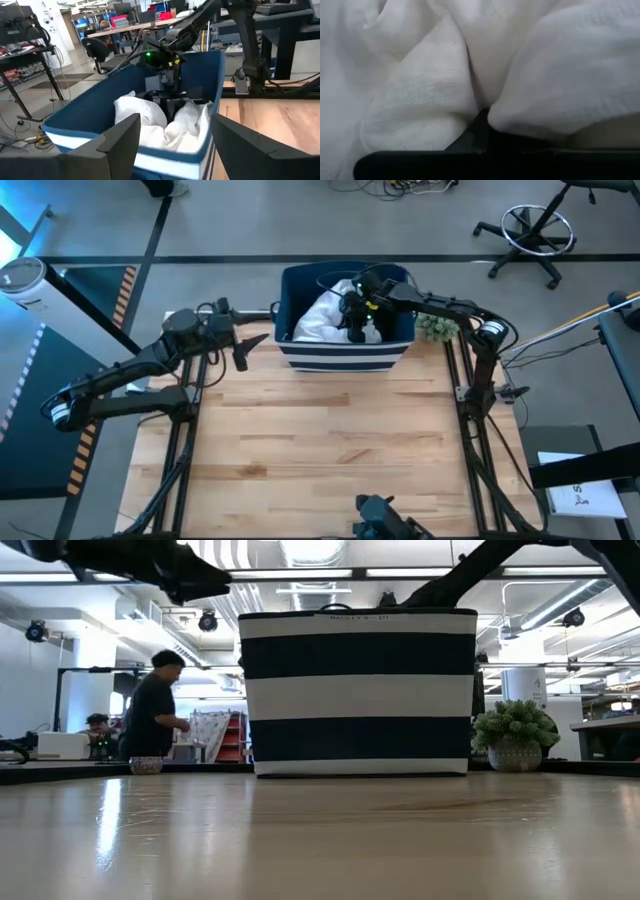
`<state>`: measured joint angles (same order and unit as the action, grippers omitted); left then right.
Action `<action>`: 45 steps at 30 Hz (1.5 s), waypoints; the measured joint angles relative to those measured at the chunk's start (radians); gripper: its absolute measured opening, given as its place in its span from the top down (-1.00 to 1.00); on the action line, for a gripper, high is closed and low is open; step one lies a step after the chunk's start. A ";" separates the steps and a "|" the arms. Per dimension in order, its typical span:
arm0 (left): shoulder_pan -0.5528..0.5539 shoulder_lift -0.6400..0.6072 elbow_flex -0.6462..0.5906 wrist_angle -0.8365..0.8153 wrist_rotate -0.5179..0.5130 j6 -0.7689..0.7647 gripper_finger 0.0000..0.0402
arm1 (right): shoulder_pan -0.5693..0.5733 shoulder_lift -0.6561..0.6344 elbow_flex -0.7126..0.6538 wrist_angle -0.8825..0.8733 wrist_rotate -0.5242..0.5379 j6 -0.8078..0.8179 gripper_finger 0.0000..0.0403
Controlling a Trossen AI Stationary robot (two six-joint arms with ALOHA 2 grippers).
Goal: Sort clothes
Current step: Put the white shirt into the blue bin
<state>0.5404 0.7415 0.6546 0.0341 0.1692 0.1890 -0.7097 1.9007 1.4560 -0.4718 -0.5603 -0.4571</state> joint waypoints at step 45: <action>-0.212 -0.132 -0.245 0.117 0.080 -0.019 -0.05 | 0.051 -0.160 -0.107 0.108 0.017 -0.104 1.00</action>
<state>0.3286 0.6092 0.4100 0.1508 0.2489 0.1699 -0.6587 1.7403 1.3494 -0.3637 -0.5434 -0.5610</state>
